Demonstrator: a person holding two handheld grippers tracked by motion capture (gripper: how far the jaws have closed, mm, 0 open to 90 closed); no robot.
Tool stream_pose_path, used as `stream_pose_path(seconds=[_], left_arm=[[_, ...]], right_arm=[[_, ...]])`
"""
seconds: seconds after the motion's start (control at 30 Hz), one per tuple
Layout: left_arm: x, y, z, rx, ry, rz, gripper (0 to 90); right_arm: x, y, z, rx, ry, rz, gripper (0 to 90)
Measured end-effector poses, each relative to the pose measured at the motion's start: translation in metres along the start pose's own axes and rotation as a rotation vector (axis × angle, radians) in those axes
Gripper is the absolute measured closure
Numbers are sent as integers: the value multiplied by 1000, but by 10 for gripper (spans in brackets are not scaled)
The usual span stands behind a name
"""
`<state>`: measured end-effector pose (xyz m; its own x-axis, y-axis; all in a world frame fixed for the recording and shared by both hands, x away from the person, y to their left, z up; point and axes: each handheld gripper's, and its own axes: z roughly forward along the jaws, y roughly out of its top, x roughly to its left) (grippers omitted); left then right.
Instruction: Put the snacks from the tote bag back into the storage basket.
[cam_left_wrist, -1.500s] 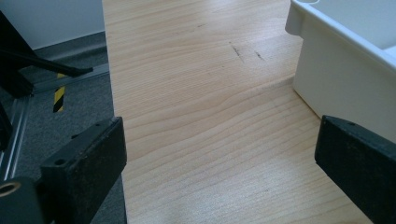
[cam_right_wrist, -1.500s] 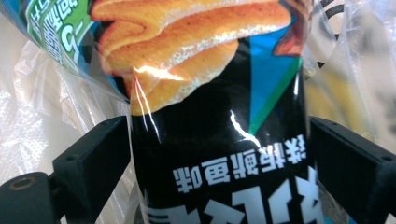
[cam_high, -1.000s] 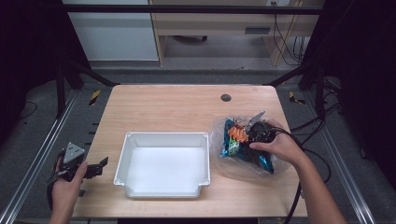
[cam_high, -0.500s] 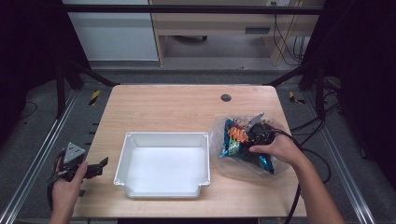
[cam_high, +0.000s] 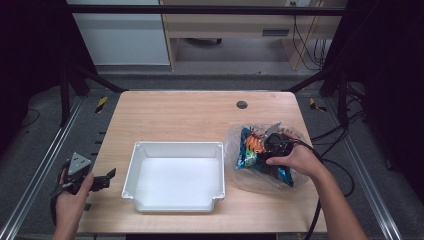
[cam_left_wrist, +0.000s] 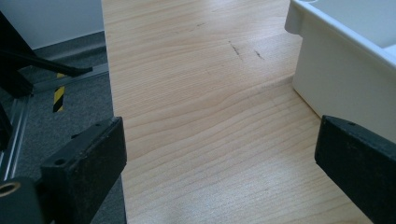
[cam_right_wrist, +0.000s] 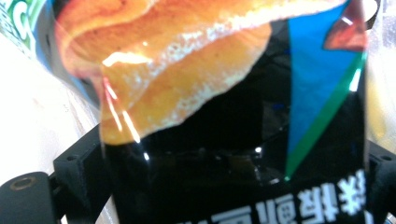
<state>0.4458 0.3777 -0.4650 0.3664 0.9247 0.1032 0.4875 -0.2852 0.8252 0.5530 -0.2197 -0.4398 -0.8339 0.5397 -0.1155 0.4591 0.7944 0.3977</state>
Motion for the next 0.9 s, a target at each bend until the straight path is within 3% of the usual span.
stream_pose_path(seconds=[0.43, 0.53, 0.9], left_arm=[[0, 0, 0, 1, 0, 3, 21], [0, 0, 0, 1, 0, 1, 21], [0, 0, 0, 1, -1, -2, 21]], right_arm=[[0, -2, 1, 6, 0, 1, 214], [0, -2, 0, -2, 6, -5, 274], [-1, -1, -7, -11, 6, -31, 354]])
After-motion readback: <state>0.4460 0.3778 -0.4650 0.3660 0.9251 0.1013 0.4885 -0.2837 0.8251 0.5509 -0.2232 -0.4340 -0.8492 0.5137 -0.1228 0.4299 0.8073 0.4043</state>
